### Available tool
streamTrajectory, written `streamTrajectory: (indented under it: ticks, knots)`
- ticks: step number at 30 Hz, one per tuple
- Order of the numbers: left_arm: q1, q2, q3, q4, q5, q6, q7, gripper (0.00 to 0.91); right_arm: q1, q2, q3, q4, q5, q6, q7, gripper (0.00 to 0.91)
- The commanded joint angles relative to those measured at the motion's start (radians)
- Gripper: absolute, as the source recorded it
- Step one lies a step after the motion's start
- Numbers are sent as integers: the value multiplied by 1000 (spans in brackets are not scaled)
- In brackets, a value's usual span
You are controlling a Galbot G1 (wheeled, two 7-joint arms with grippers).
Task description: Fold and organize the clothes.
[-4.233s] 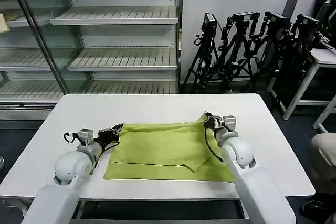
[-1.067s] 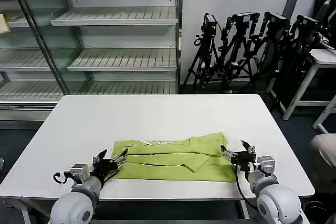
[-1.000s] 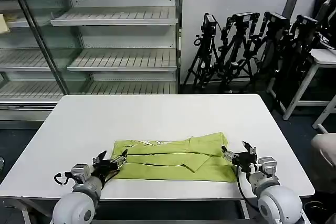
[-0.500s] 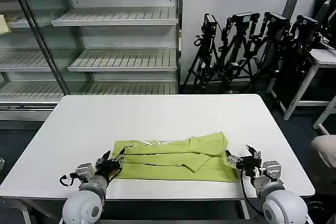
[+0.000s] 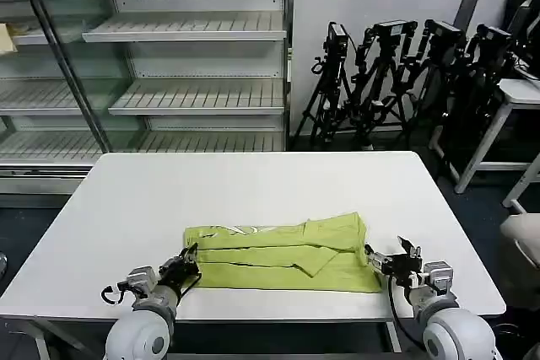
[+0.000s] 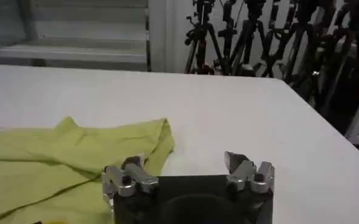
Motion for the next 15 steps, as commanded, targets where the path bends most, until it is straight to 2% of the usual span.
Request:
streamTrajectory:
  ticks: [1,10,15]
  knots:
    - [-15,61,-50,-10,29,2,15,20,-2,2,1,-4,-5,6,-1,907]
    - [32,360,-355,-31,41,5,228,20,4,12,-16,-9,-17,10,-4,907]
    - [47,448,-487,21,34,5,344,20,26,5,-42,-7,-33,7,-5,907]
